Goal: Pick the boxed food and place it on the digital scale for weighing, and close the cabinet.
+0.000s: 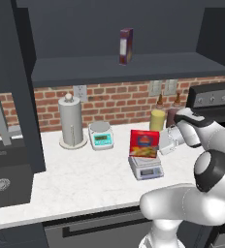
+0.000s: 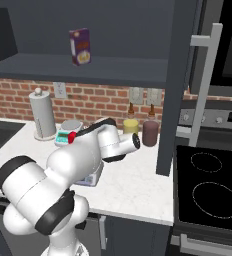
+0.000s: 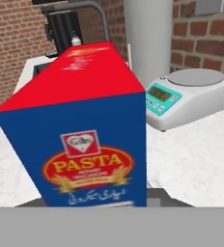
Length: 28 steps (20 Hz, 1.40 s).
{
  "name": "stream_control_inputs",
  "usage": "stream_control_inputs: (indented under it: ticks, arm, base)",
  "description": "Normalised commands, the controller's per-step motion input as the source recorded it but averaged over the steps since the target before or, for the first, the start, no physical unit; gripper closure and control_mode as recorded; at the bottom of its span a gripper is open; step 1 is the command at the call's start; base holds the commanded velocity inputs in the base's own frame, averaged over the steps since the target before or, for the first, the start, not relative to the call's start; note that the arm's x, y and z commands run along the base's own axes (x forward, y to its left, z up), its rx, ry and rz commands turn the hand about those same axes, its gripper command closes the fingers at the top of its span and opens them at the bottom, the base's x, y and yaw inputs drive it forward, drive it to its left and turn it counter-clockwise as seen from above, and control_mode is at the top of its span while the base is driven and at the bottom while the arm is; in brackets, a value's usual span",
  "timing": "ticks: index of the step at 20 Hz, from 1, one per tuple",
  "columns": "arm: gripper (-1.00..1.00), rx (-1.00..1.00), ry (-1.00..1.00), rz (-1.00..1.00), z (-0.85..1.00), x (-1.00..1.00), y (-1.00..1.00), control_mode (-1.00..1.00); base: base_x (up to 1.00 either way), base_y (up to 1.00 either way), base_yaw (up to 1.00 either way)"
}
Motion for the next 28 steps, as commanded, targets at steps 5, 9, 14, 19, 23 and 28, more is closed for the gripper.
stream_control_inputs:
  ticks: [5,9,14,19,23,28]
  arm:
    - [-1.0,0.0,0.0,0.0,0.0,0.0,0.0,-1.0]
    - [-1.0,0.0,0.0,0.0,0.0,0.0,-0.01,-1.0]
    - [-1.0,0.0,-0.02,0.0,0.0,-0.01,-0.17,-1.0]
    - [-1.0,0.01,-0.07,0.0,0.07,-0.17,-0.35,-1.0]
    - [-1.0,0.04,-0.14,-0.01,0.18,-0.37,-0.49,-1.0]
    - [-1.0,0.07,-0.2,-0.03,0.31,-0.64,-0.44,-1.0]
  base:
    - [0.0,0.0,0.0]
    - [0.0,0.0,0.0]
    - [0.0,0.0,0.0]
    - [0.0,0.0,0.0]
    - [0.0,0.0,0.0]
    - [0.0,0.0,0.0]
